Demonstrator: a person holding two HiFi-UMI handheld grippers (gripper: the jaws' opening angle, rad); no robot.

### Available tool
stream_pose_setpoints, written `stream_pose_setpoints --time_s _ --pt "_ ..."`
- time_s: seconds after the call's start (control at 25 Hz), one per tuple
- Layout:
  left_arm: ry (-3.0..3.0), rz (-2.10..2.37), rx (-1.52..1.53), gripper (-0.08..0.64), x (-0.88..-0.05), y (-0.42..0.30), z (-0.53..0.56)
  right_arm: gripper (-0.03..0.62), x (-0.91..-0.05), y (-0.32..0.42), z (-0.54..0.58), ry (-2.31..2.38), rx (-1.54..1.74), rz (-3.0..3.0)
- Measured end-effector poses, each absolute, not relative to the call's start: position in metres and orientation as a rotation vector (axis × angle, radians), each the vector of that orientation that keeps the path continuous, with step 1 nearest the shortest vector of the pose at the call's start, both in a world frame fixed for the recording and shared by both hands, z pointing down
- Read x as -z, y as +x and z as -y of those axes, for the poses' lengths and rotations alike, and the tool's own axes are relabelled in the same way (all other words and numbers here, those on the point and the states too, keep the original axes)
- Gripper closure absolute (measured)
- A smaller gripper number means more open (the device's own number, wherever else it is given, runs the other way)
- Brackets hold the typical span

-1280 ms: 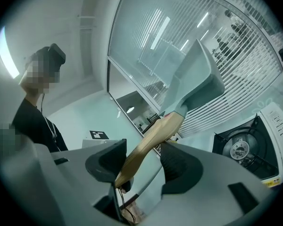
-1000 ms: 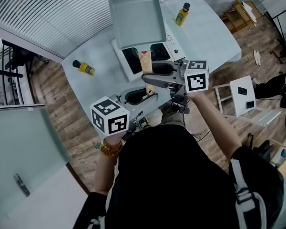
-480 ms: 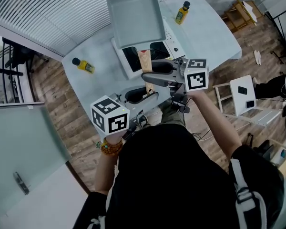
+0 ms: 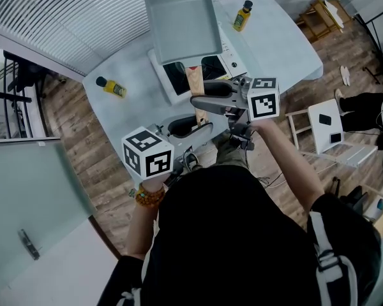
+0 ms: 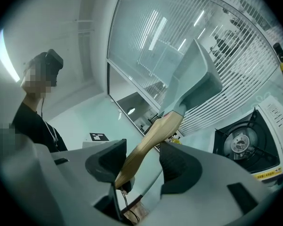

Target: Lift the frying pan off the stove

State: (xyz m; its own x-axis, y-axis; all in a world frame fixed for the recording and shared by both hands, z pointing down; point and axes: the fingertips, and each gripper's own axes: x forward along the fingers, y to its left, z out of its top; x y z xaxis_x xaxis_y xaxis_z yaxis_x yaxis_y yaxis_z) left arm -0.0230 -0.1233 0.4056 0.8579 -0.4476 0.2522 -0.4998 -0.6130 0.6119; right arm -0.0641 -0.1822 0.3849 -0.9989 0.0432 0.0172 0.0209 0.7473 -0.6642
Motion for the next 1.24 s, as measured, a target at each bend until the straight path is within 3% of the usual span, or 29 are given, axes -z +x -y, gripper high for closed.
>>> stream_pose_setpoints --time_s 1.24 --pt "2.331 0.679 -0.118 0.400 -0.408 -0.011 0.115 0.385 -0.386 -0.054 0.173 -0.058 -1.101 2.905"
